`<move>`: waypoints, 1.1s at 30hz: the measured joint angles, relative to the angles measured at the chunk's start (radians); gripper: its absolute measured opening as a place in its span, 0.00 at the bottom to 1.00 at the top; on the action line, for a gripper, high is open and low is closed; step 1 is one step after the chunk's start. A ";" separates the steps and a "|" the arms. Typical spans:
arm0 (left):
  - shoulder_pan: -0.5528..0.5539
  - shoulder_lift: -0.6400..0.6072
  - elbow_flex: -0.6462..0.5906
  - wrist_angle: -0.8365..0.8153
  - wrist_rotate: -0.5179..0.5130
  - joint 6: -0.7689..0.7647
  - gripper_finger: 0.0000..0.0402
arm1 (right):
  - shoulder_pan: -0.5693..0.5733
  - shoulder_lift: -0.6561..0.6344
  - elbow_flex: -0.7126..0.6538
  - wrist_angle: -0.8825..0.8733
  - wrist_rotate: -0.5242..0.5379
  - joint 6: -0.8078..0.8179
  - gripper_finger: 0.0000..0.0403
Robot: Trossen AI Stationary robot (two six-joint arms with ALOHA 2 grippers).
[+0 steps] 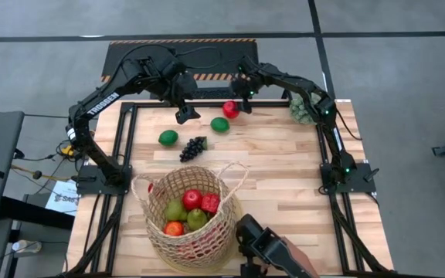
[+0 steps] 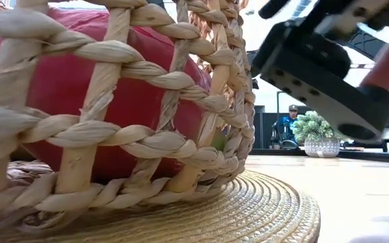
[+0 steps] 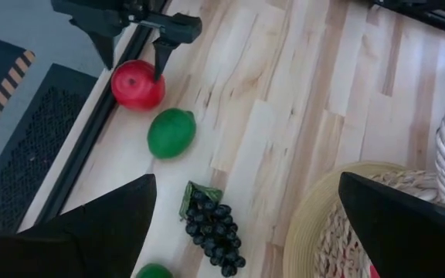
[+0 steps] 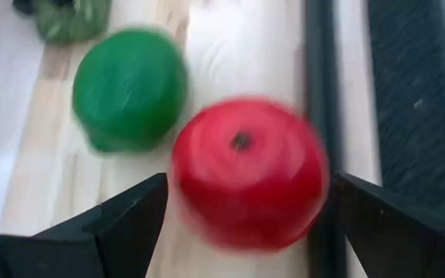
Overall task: Build produce basket
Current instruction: Put the apple into the basket
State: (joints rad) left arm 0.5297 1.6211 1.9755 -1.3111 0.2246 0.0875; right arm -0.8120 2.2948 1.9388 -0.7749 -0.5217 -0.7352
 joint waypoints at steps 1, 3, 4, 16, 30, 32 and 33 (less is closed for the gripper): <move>0.000 0.000 0.000 0.000 0.003 -0.003 0.97 | 0.003 0.004 0.000 -0.026 0.000 -0.008 0.94; 0.000 0.000 0.000 0.000 0.004 -0.003 0.97 | 0.012 0.020 0.000 -0.048 0.019 -0.022 0.94; 0.000 0.000 0.000 0.000 0.004 -0.003 0.97 | 0.017 0.021 -0.001 -0.055 0.021 -0.021 0.94; 0.000 0.000 0.000 0.001 0.004 -0.002 0.97 | 0.052 0.018 0.000 -0.017 0.095 0.009 0.81; -0.001 0.000 0.000 0.034 0.005 -0.025 0.97 | 0.040 -0.038 0.036 -0.156 0.049 0.057 0.70; -0.005 0.000 0.000 0.058 0.011 -0.043 0.97 | 0.037 -0.079 0.036 -0.177 0.004 0.065 0.70; -0.006 -0.001 0.000 0.077 0.016 -0.047 0.97 | 0.037 -0.105 0.036 -0.176 -0.013 0.077 0.70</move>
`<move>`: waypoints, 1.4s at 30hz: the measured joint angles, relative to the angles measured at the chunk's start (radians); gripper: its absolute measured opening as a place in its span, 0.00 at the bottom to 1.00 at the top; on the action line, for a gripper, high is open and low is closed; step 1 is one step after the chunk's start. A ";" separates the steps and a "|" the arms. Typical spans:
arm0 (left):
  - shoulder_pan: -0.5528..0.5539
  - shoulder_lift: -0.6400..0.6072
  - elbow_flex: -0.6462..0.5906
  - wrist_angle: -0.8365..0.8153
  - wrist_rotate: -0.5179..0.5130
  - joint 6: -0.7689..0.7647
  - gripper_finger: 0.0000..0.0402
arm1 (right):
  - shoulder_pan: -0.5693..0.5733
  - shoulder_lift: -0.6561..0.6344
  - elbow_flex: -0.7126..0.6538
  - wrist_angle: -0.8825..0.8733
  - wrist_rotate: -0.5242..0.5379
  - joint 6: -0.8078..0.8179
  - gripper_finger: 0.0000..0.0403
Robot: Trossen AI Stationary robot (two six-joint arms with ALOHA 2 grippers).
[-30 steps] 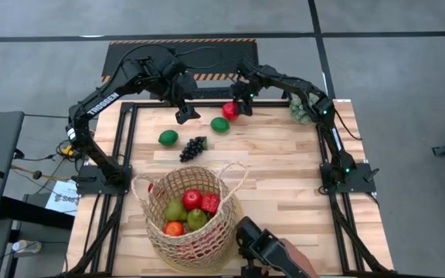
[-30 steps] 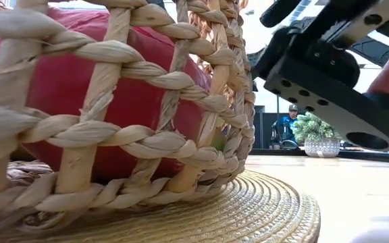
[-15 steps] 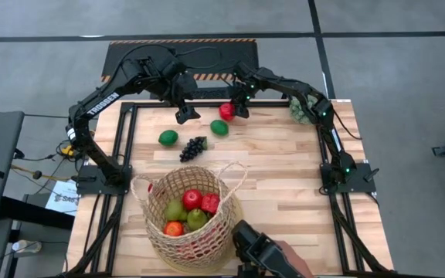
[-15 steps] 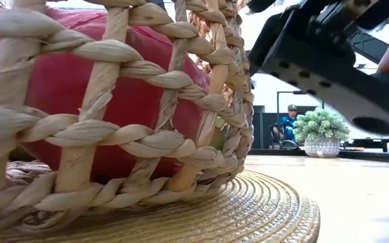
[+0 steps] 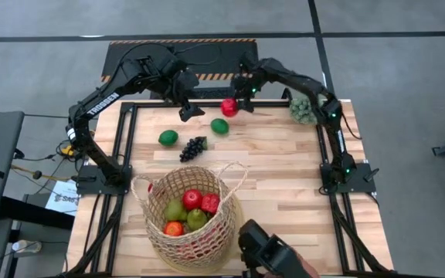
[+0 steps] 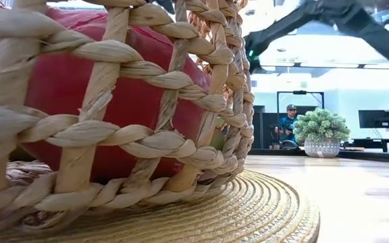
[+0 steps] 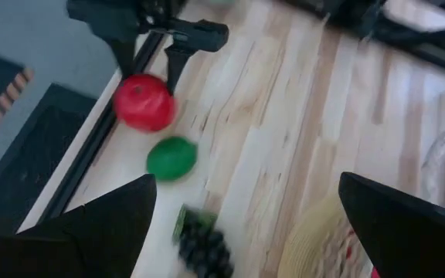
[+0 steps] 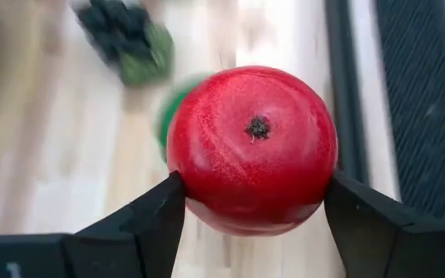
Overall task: Build produce basket
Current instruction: Put the apple into the basket
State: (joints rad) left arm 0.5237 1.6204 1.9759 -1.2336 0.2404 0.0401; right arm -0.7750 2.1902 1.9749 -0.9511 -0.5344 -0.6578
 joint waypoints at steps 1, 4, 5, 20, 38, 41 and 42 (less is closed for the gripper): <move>-0.001 -0.003 0.000 0.019 0.008 -0.004 0.97 | -0.002 -0.029 0.002 0.000 -0.015 0.011 0.70; -0.008 -0.016 0.001 0.099 0.023 -0.030 0.97 | -0.013 -0.129 0.002 -0.010 -0.068 0.043 0.70; -0.008 -0.022 0.001 0.122 0.026 -0.040 0.97 | -0.016 -0.167 0.002 -0.008 -0.088 0.056 0.70; -0.069 -0.045 0.001 0.570 0.091 -0.304 0.97 | 0.077 -0.667 0.003 0.042 -0.122 0.158 0.70; -0.270 -0.011 0.000 0.838 0.058 -0.399 0.97 | 0.302 -0.784 0.004 0.122 -0.066 0.216 0.70; -0.282 -0.012 0.000 0.827 0.018 -0.395 0.97 | 0.332 -0.782 0.004 0.127 -0.051 0.216 0.70; -0.285 -0.011 0.000 0.834 0.009 -0.392 0.97 | 0.342 -0.780 0.003 0.133 -0.052 0.216 0.70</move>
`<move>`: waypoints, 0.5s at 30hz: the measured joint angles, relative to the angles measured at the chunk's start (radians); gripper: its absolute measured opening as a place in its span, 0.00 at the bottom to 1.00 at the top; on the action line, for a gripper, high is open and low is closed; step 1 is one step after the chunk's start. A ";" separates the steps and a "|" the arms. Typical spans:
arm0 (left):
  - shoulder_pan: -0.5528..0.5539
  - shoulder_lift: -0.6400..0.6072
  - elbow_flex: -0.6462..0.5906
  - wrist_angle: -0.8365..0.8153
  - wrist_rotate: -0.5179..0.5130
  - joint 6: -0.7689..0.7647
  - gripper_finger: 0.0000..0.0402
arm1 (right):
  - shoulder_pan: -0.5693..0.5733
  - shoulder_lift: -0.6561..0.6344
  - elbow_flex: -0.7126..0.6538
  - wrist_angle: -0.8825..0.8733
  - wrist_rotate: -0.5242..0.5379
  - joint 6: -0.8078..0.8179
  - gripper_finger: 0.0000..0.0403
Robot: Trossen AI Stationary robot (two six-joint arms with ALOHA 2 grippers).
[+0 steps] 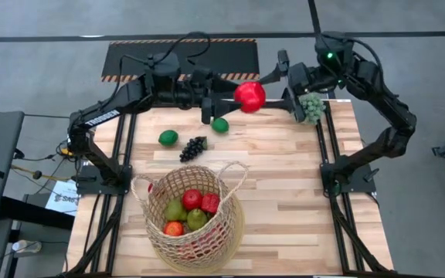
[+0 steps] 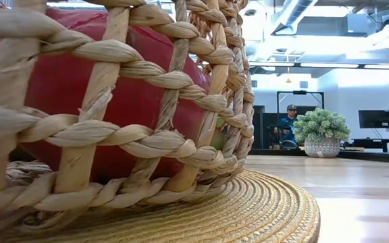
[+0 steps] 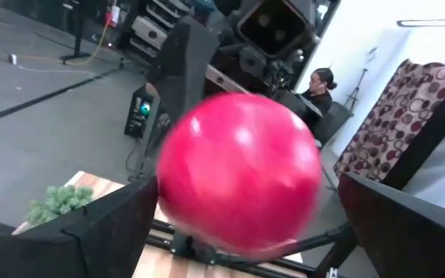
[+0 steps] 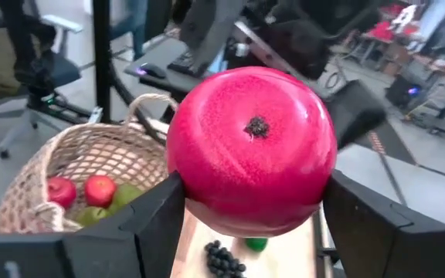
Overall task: Build produce basket
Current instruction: Put the apple into the basket
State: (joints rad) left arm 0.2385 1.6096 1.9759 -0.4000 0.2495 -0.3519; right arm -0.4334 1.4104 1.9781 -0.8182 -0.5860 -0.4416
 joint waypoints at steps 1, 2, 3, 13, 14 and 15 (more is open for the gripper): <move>-0.004 0.001 0.000 0.000 -0.004 0.000 0.97 | 0.010 0.002 -0.001 -0.001 0.003 0.000 0.70; -0.007 0.003 0.000 0.004 -0.010 0.000 0.97 | 0.021 0.004 -0.003 -0.006 0.011 0.000 0.70; -0.013 0.007 0.000 0.016 -0.016 0.001 0.97 | 0.031 0.006 -0.003 -0.007 0.016 0.000 0.70; -0.060 0.056 0.003 0.053 0.028 -0.015 0.97 | 0.104 0.009 -0.003 -0.017 0.073 -0.008 0.70; -0.061 0.057 0.003 0.060 0.030 -0.017 0.97 | 0.108 0.007 -0.003 -0.021 0.075 -0.008 0.70; -0.063 0.059 0.002 0.064 0.029 -0.017 0.96 | 0.108 0.006 -0.002 -0.028 0.074 -0.008 0.70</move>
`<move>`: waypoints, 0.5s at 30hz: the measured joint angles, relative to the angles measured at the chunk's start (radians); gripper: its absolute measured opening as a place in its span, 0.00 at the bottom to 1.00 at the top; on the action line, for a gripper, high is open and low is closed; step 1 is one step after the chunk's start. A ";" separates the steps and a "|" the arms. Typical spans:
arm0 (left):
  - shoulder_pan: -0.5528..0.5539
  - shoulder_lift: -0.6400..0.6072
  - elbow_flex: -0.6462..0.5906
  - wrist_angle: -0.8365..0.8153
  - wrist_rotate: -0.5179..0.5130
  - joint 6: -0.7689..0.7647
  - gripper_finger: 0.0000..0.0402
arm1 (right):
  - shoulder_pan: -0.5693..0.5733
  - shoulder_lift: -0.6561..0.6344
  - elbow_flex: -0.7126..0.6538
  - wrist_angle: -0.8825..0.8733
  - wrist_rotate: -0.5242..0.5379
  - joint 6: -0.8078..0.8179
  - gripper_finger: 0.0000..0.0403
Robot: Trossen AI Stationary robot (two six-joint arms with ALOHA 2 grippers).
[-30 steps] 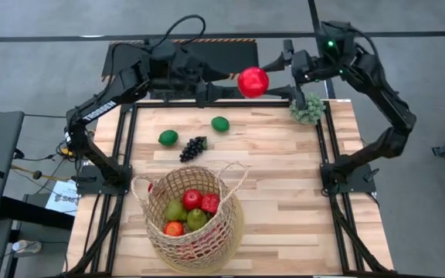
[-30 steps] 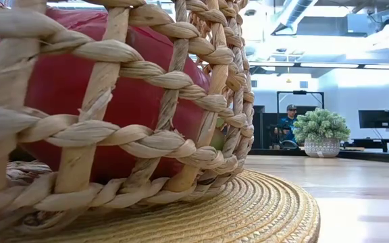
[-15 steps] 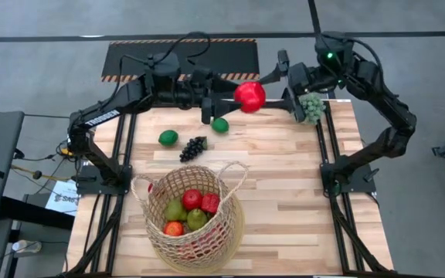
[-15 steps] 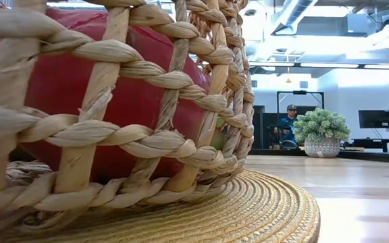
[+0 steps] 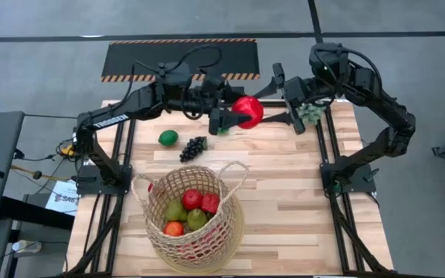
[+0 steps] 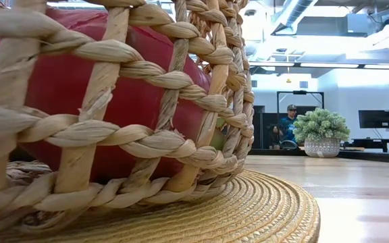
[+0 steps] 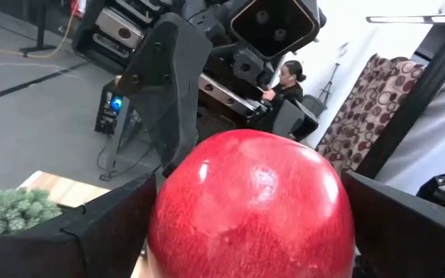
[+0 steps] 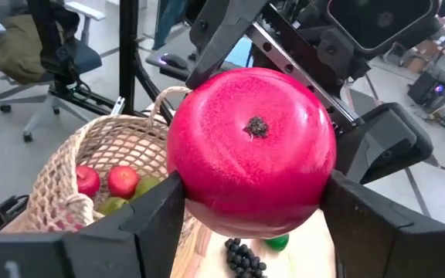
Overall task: Build produce basket
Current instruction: Put the apple into the basket
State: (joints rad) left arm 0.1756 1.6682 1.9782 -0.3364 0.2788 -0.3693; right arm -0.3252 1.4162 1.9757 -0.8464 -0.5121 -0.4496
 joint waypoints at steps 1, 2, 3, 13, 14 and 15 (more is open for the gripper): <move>-0.002 0.001 0.000 -0.001 0.000 0.000 0.95 | 0.000 0.000 0.000 -0.004 0.000 0.000 0.70; -0.003 0.001 -0.001 -0.003 0.000 0.001 0.95 | 0.001 -0.001 0.000 -0.005 0.001 0.001 0.70; -0.003 0.001 -0.001 -0.003 0.000 0.000 0.94 | 0.005 -0.002 0.000 -0.006 0.002 0.001 0.70; -0.022 0.001 -0.002 -0.033 0.030 -0.029 0.84 | 0.019 -0.022 -0.001 -0.044 0.024 0.011 0.72; -0.027 -0.001 -0.002 -0.046 0.026 -0.033 0.83 | 0.019 -0.029 -0.001 -0.057 0.025 0.008 0.73; -0.032 -0.011 -0.003 -0.099 0.033 -0.036 0.83 | 0.019 -0.040 -0.002 -0.068 0.026 0.004 0.75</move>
State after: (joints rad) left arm 0.1432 1.6576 1.9748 -0.4355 0.3121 -0.4056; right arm -0.3058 1.3758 1.9736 -0.9147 -0.4866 -0.4460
